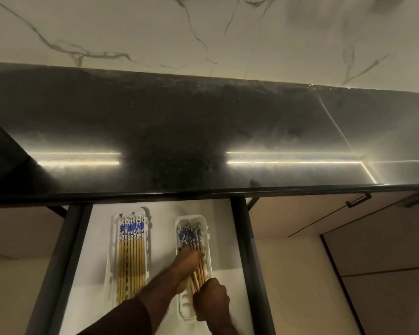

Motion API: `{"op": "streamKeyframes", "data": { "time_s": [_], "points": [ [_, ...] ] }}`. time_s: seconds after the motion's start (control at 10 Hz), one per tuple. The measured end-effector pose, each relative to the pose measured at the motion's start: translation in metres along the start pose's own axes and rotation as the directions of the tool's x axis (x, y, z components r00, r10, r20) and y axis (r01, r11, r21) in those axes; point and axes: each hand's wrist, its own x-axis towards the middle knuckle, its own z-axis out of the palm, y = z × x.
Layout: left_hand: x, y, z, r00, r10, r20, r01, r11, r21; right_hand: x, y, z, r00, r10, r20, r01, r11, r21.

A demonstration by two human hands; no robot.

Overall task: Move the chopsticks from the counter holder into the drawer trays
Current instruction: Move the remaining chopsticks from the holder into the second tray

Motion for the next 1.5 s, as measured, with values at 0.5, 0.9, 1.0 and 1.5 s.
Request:
{"op": "streamKeyframes", "data": {
  "time_s": [0.5, 0.9, 1.0, 1.5],
  "points": [
    [0.013, -0.01, -0.004, 0.993, -0.095, 0.071, 0.091, 0.994, 0.061, 0.007, -0.006, 0.029, 0.998, -0.051, -0.029, 0.048, 0.995, -0.091],
    [0.012, -0.018, 0.002, 0.993, -0.094, 0.073, 0.081, 0.983, 0.165, 0.009, 0.002, 0.038, 0.99, -0.115, -0.087, 0.116, 0.993, 0.0],
    [0.013, -0.02, 0.002, 0.99, -0.12, 0.07, 0.104, 0.973, 0.208, 0.008, 0.004, 0.038, 0.987, -0.158, -0.031, 0.154, 0.982, -0.105],
    [0.006, -0.024, 0.006, 0.996, -0.063, 0.066, 0.024, 0.882, 0.471, 0.009, -0.014, 0.042, 0.995, 0.069, -0.075, -0.07, 0.998, -0.005]
  ]
}}
